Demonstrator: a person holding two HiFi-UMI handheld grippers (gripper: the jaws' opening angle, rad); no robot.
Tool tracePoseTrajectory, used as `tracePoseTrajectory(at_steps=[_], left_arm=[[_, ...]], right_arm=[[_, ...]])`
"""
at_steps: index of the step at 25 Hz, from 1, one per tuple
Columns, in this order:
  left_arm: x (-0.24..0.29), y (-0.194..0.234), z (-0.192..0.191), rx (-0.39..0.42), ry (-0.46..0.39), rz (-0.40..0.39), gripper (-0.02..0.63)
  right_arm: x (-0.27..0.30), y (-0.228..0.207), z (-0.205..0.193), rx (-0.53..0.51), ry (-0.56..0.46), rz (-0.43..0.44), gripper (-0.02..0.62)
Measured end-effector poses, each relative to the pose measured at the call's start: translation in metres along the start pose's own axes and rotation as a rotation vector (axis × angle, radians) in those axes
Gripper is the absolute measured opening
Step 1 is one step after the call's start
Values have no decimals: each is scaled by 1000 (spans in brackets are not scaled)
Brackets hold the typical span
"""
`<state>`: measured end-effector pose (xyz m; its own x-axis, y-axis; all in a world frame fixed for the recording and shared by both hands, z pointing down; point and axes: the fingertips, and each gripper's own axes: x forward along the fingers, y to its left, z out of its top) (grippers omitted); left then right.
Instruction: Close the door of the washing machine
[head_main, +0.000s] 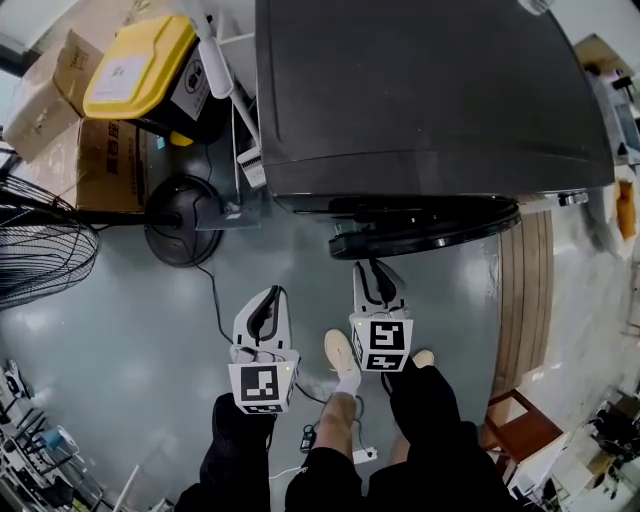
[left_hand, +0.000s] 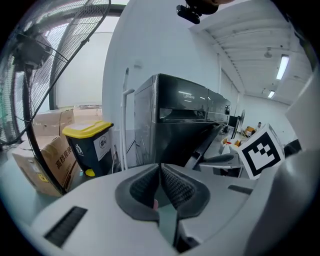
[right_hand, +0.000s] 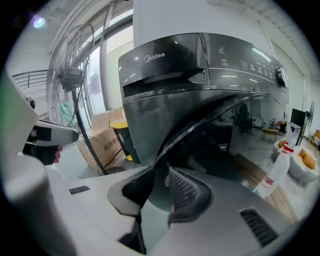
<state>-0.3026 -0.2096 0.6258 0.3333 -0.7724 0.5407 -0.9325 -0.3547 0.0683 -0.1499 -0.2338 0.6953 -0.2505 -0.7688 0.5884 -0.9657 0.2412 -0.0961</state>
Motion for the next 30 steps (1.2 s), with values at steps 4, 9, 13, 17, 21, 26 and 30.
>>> tracePoseTrajectory(at_steps=[4, 9, 13, 17, 21, 26, 30], left_arm=[[5, 6, 2, 0, 1, 14, 34], [11, 7, 2, -1, -5, 5, 34], [14, 10, 9, -3, -13, 12, 34], [15, 13, 10, -5, -10, 17, 34], [15, 13, 10, -8, -8, 17, 34], [13, 10, 8, -9, -8, 21, 34], [9, 8, 8, -12, -8, 28, 34]], right_arm=[[9, 0, 7, -3, -7, 5, 106], [17, -1, 12, 4, -7, 4, 106], [22, -2, 16, 13, 2, 8, 104], [25, -6, 18, 0, 2, -15, 75], [26, -8, 22, -21, -9, -26, 60], [29, -9, 24, -27, -6, -31, 58], [28, -6, 22, -46, -2, -6, 69]])
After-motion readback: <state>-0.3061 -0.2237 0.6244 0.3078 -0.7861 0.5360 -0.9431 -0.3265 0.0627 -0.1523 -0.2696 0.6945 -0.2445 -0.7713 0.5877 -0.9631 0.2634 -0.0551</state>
